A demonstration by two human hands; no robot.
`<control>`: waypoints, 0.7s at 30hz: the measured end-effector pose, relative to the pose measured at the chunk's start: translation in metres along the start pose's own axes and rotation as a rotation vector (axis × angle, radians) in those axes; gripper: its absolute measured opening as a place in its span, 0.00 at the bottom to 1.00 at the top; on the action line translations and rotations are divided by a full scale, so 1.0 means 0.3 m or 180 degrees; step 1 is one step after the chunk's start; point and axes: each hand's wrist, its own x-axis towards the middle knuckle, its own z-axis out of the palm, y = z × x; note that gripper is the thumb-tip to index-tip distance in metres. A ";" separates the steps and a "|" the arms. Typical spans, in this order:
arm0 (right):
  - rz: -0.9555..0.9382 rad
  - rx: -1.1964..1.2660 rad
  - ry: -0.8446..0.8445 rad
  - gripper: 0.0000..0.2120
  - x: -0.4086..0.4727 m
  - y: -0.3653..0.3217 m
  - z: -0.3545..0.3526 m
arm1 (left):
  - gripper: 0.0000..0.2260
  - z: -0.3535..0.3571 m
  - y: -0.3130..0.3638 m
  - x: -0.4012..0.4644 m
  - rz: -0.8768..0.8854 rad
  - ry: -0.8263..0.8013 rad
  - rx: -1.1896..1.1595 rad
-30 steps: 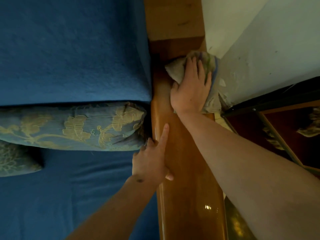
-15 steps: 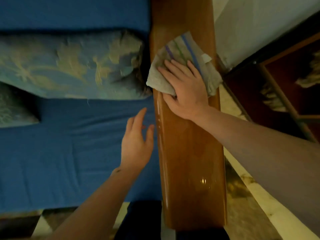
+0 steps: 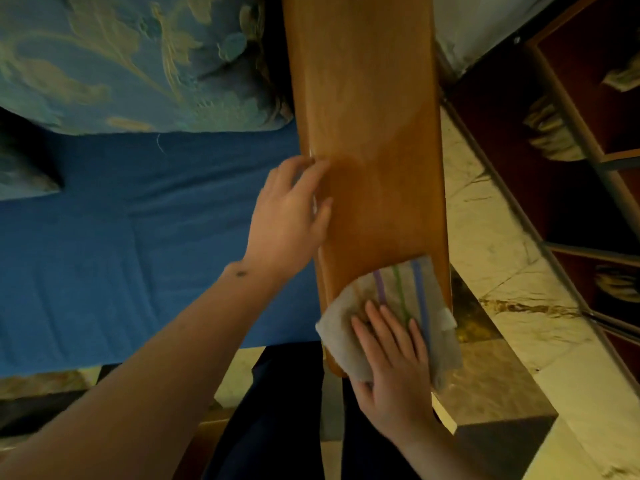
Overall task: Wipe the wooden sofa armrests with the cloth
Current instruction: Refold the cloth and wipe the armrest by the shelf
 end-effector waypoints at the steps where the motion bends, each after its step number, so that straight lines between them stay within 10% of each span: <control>1: 0.0033 0.0002 -0.0011 0.39 -0.021 0.001 0.002 | 0.24 0.001 0.013 0.025 0.0161 -0.0196 0.0294; 21: -0.0447 -0.0408 0.0277 0.40 0.392 0.142 -0.124 | 0.74 -0.168 -0.027 0.482 0.0137 -0.1519 0.1183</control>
